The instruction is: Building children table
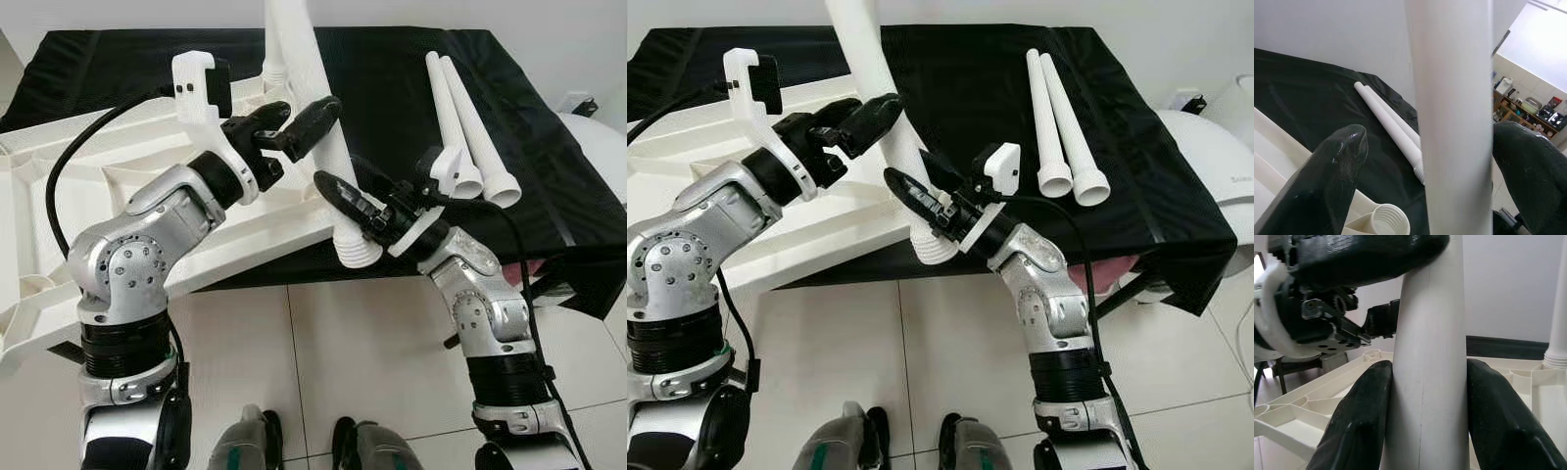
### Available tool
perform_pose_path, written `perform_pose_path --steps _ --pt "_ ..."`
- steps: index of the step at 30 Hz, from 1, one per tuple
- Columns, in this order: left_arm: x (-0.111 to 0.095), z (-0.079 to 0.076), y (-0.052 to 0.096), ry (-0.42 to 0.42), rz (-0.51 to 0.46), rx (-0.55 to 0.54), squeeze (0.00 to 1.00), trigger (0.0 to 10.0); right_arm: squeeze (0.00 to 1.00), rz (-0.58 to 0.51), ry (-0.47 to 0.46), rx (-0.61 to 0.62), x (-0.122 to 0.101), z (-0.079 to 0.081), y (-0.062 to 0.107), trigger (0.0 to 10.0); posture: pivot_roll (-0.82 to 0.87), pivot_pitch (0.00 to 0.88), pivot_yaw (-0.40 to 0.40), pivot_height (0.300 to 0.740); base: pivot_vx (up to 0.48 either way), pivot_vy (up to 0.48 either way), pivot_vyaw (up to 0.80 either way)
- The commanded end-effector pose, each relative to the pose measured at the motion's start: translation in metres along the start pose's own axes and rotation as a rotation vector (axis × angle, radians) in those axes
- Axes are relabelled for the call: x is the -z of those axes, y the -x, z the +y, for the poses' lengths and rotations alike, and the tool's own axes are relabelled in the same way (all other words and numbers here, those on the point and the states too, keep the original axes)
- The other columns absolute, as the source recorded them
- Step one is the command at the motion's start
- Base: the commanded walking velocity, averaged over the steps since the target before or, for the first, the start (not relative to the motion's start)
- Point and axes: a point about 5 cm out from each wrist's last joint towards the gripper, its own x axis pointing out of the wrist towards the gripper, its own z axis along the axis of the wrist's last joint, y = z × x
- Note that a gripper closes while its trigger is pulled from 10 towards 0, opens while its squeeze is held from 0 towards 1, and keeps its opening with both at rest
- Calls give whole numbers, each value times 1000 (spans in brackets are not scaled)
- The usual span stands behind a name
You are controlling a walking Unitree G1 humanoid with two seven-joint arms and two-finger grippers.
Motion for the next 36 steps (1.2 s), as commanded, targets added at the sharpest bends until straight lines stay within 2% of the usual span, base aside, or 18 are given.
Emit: perform_pose_path --steps 1,11,12,13,14,15,16,36 --pt "-2 -13 -2 0 13 204 0 10000 0 0 2 -35 -1 5 1 10000 -27 113 -26 740 0 0 0" --pt "-3 -16 -3 12 38 236 0 10000 0 44 7 -88 3 10 6 10000 -30 110 -24 740 0 0 0" --pt "-3 -16 -3 13 40 240 0 8118 0 46 9 -88 3 10 6 10000 -32 106 -22 740 0 0 0" --pt "-2 -16 -3 19 44 248 0 4471 0 48 12 -91 3 10 7 10000 -32 106 -22 740 0 0 0" --pt "-2 -17 -3 21 47 253 0 2157 0 49 14 -92 3 10 7 10000 -32 106 -22 740 0 0 0" --pt "-2 -17 -3 21 47 253 0 2157 0 49 14 -92 3 10 7 10000 -32 106 -22 740 0 0 0" --pt "-2 -18 -2 23 52 263 0 0 0 49 20 -92 2 10 7 10000 -32 106 -22 740 0 0 0" --pt "-5 -22 1 16 54 289 0 0 0 62 74 -88 -1 6 9 10000 -33 122 -23 740 0 0 0"
